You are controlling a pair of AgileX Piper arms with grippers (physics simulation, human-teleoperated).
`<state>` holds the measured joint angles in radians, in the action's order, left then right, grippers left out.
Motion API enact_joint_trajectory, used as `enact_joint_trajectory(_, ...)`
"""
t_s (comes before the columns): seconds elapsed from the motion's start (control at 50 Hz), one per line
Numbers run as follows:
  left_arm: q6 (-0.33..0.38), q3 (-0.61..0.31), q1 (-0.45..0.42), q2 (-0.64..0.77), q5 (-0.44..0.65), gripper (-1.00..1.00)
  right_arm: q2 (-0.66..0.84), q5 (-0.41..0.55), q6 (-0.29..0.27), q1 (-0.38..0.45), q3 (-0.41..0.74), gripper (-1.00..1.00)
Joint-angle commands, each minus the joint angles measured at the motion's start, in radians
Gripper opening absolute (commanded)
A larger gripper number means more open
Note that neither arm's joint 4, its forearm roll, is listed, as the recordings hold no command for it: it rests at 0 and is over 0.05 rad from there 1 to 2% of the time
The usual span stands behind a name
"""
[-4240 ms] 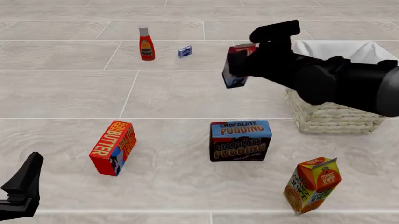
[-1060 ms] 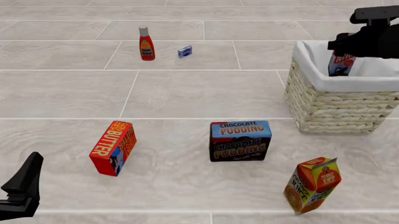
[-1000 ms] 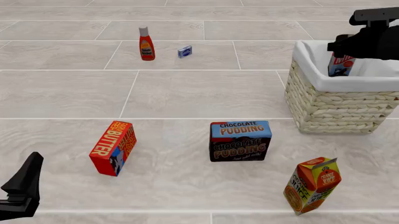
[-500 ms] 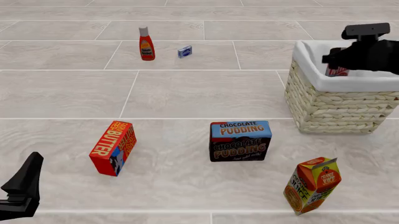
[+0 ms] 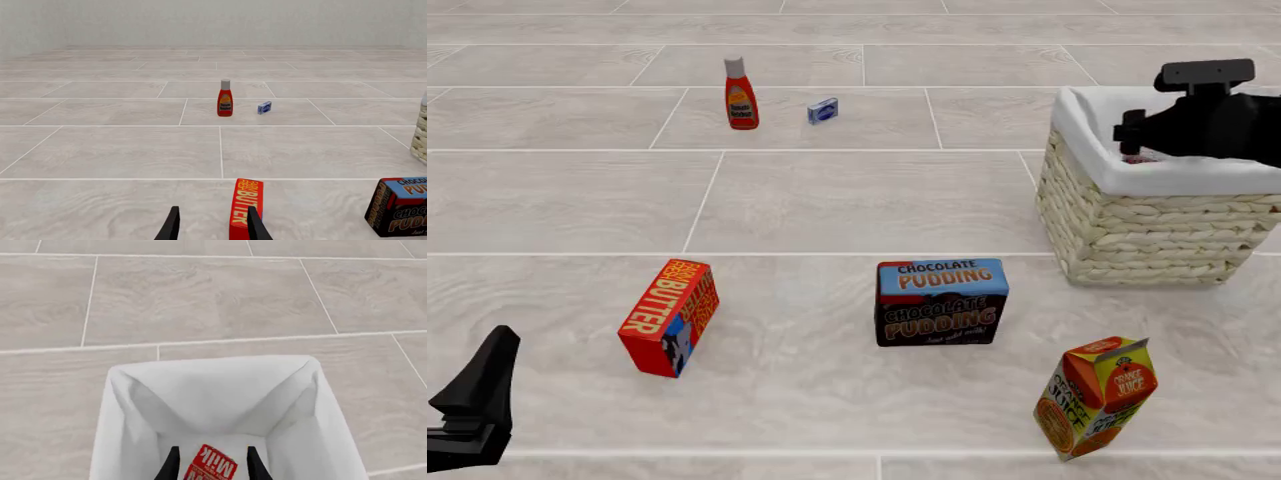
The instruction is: Pick the milk and place it in the basket.
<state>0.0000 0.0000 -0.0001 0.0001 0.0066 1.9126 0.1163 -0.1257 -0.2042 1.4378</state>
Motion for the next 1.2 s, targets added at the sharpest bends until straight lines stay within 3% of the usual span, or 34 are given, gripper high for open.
enact_joint_trajectory(0.02,0.000,0.000,0.000,0.000,0.000,1.00,-0.021,-0.002,0.013,-0.003,0.003,1.00)
enact_joint_trajectory(1.2,0.000,0.000,0.000,0.000,0.000,1.00,-0.291,-0.036,0.045,0.037,-0.166,1.00)
